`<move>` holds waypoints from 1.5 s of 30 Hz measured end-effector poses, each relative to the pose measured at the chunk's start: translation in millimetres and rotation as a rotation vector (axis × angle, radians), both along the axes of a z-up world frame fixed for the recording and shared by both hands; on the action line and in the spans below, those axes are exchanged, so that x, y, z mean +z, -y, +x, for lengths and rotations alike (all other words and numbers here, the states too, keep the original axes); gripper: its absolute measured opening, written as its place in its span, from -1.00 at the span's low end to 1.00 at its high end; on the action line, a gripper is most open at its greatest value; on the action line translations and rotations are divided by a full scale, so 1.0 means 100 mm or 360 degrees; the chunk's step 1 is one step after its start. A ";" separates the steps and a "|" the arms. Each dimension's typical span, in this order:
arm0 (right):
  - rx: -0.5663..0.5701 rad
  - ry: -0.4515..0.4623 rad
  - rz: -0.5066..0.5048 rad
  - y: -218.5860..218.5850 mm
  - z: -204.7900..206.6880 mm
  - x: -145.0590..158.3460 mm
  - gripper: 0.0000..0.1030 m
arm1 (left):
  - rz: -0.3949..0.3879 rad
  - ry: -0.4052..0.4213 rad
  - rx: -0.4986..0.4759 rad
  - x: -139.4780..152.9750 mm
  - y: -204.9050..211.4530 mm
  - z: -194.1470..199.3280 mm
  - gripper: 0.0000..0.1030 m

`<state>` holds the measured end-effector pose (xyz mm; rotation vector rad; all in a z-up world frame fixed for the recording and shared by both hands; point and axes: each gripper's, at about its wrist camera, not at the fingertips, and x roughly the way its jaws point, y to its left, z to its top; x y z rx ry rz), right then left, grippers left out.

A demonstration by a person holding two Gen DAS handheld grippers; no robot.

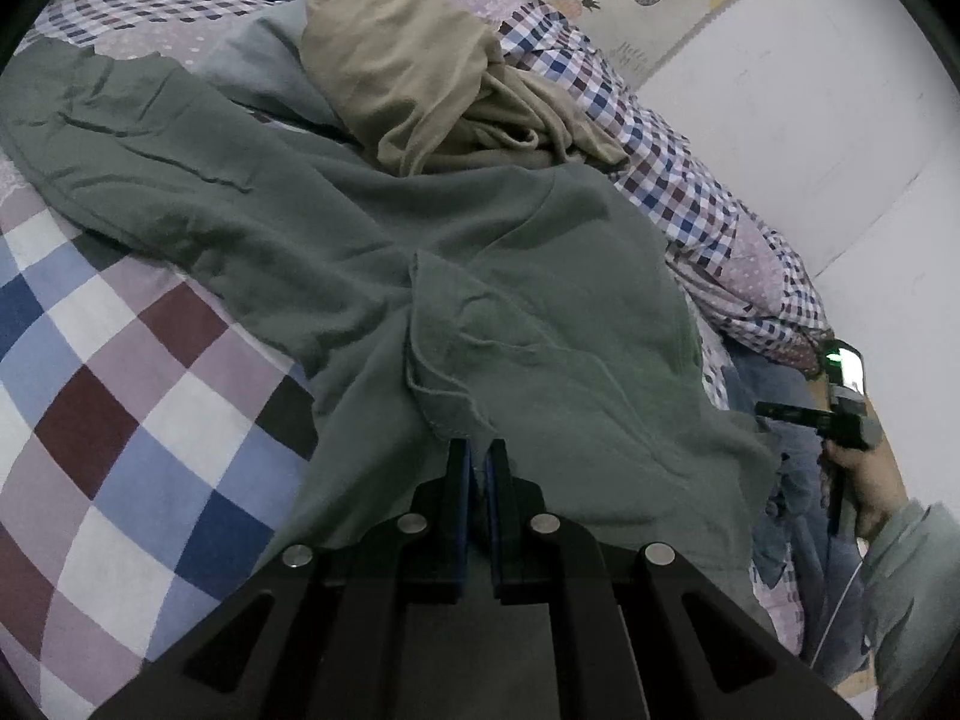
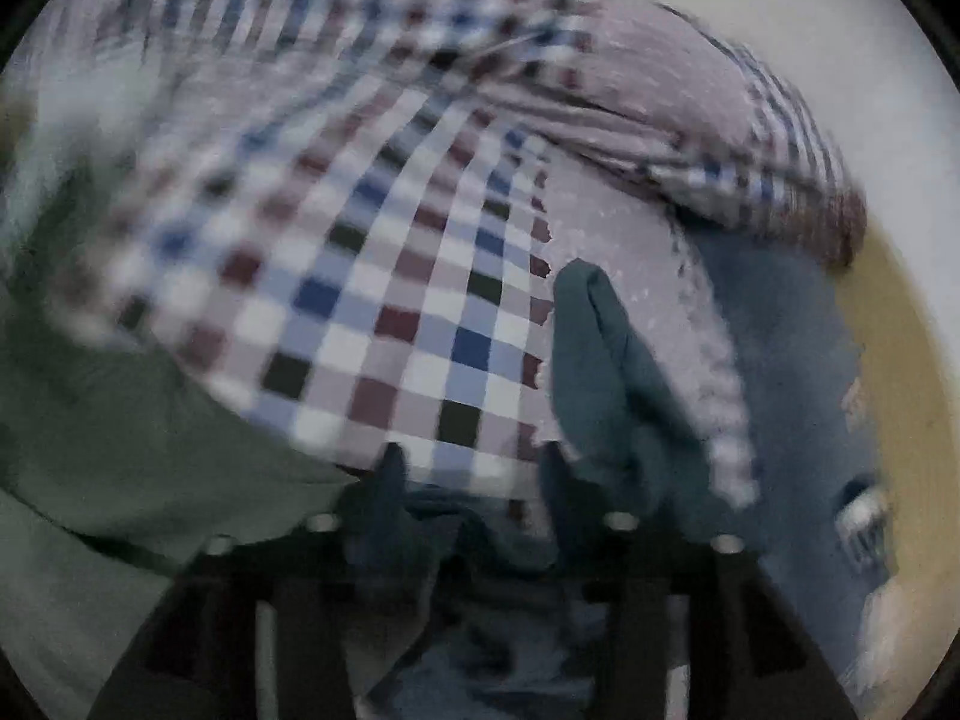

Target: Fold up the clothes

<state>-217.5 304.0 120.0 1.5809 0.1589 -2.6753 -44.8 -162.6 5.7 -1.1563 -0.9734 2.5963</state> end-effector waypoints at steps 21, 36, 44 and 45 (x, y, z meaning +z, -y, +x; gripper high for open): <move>0.0358 -0.0040 -0.0408 0.62 0.04 0.09 -0.21 | 0.0048 -0.0010 0.0003 -0.01 0.02 -0.04 -0.92; 0.0018 0.0070 -0.0090 0.25 -0.18 0.11 0.03 | 0.0122 -0.0230 0.0086 0.35 0.16 0.15 -0.85; -0.0028 0.0107 -0.0030 0.26 -0.23 -0.10 0.04 | 0.0092 -0.0239 0.0218 0.53 0.47 0.25 0.13; -0.0034 0.0105 -0.0031 0.26 -0.23 -0.11 0.04 | 0.0100 -0.0211 0.0158 0.52 0.48 0.15 0.14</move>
